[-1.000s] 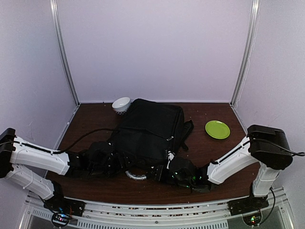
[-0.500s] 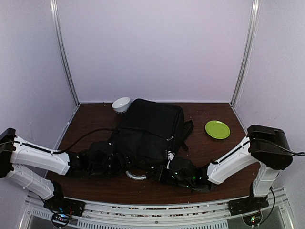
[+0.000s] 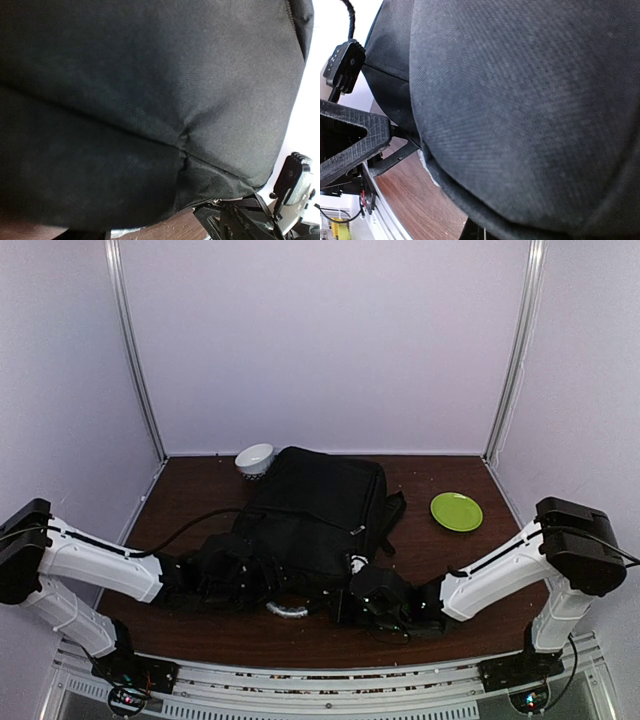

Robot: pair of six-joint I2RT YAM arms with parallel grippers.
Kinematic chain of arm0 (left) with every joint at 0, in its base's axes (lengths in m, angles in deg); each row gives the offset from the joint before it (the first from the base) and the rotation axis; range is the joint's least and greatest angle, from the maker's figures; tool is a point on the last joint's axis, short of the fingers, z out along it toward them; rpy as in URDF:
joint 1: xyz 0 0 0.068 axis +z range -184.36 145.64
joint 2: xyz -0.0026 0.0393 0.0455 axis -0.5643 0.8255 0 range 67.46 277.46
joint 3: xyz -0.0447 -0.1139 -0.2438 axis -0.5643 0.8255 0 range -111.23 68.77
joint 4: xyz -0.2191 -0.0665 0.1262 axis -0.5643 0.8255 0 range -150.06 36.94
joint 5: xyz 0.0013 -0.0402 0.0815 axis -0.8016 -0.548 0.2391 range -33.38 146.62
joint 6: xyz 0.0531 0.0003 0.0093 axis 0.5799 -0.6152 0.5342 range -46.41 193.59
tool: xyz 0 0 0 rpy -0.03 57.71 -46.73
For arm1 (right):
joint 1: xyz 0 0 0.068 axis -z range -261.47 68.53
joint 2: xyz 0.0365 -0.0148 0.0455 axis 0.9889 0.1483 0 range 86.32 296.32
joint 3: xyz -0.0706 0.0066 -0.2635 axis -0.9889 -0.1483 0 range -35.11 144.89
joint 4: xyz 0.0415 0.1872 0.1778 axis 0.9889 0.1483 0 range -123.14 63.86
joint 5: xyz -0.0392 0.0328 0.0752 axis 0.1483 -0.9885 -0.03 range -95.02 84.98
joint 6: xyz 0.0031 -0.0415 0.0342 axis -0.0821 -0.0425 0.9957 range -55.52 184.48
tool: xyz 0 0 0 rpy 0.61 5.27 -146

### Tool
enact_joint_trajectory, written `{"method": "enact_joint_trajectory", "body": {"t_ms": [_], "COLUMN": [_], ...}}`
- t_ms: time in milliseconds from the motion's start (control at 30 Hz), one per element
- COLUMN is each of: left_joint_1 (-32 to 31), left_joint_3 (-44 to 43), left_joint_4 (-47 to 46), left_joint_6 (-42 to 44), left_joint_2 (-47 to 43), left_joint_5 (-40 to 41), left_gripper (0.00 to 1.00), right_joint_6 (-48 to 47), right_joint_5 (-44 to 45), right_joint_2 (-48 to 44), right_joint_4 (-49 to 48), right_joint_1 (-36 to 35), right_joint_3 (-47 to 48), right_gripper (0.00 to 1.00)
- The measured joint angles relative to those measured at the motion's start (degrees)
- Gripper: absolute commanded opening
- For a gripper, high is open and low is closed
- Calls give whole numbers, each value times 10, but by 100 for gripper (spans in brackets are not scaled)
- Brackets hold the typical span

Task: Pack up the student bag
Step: Zip the student bag at the center of the board.

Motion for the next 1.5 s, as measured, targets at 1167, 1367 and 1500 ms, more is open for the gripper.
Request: {"method": "enact_joint_trajectory", "body": {"t_ms": [1167, 1367, 1500], "left_joint_1": [12, 25, 30], "left_joint_3": [-22, -17, -17], "left_joint_4": [-13, -31, -45], "left_joint_6": [-55, -63, -65], "left_joint_2": [17, 53, 63], "left_joint_5": [38, 29, 22], "left_gripper": [77, 73, 62], "right_joint_6": [-74, -77, -79], "right_joint_5": [-2, -2, -2], "right_joint_2": [-16, -16, -16], "right_joint_4": [92, 94, 95], "right_joint_1": [-4, -4, -4], "right_joint_3": [34, 34, 34], "right_gripper": [0, 0, 0]}}
